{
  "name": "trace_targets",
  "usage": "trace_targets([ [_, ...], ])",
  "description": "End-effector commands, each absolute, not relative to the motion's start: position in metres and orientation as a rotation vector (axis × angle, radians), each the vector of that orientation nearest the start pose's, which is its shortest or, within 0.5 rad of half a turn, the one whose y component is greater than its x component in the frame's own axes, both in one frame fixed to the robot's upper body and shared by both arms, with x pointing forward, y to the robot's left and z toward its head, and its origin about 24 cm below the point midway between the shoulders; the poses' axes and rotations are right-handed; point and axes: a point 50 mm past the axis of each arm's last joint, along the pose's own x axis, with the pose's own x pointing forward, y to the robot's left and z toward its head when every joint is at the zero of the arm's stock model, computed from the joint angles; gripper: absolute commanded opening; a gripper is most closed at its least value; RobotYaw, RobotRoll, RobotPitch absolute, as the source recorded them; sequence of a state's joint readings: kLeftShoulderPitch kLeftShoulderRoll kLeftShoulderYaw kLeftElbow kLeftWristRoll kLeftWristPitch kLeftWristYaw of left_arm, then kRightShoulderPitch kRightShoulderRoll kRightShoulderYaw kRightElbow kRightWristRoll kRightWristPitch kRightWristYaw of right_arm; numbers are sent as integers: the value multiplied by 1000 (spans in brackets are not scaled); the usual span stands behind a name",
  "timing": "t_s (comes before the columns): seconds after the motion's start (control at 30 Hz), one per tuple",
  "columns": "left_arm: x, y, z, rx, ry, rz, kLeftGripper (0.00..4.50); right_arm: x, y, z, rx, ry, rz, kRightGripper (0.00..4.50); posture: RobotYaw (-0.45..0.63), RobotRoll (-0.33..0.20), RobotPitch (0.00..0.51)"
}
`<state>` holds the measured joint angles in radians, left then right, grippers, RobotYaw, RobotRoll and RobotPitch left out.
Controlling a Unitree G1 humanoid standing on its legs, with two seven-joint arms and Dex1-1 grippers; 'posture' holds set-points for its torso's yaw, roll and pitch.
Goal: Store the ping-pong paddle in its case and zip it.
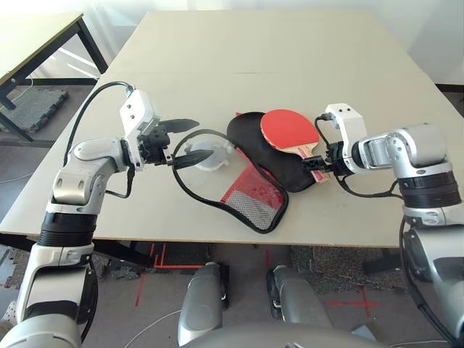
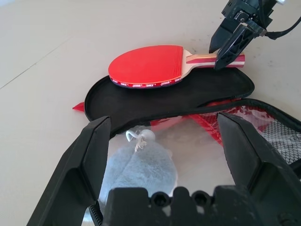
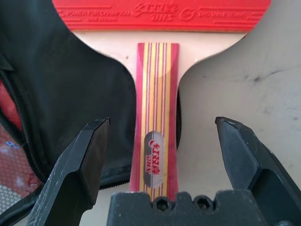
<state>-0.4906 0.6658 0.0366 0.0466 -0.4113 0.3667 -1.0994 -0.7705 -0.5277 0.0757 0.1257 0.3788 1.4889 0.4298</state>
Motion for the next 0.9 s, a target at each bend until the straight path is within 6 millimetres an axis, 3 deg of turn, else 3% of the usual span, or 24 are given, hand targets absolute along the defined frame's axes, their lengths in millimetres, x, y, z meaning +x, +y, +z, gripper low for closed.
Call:
trace_targets([
  [0.03,297,204,172,248,38,-1075,4500,320,-184,121,-57,951,400,4078,161,0,115],
  [0.3,297,206,173,251,44,-1072,4500,321,-184,108,-27,990,404,1267,160,0,123],
  [0.47,296,205,172,250,44,-1075,4500,326,-186,116,-28,954,396,1266,161,0,125],
  [0.9,298,208,174,259,47,-1069,4500,333,-209,171,-86,703,416,1266,144,0,121],
])
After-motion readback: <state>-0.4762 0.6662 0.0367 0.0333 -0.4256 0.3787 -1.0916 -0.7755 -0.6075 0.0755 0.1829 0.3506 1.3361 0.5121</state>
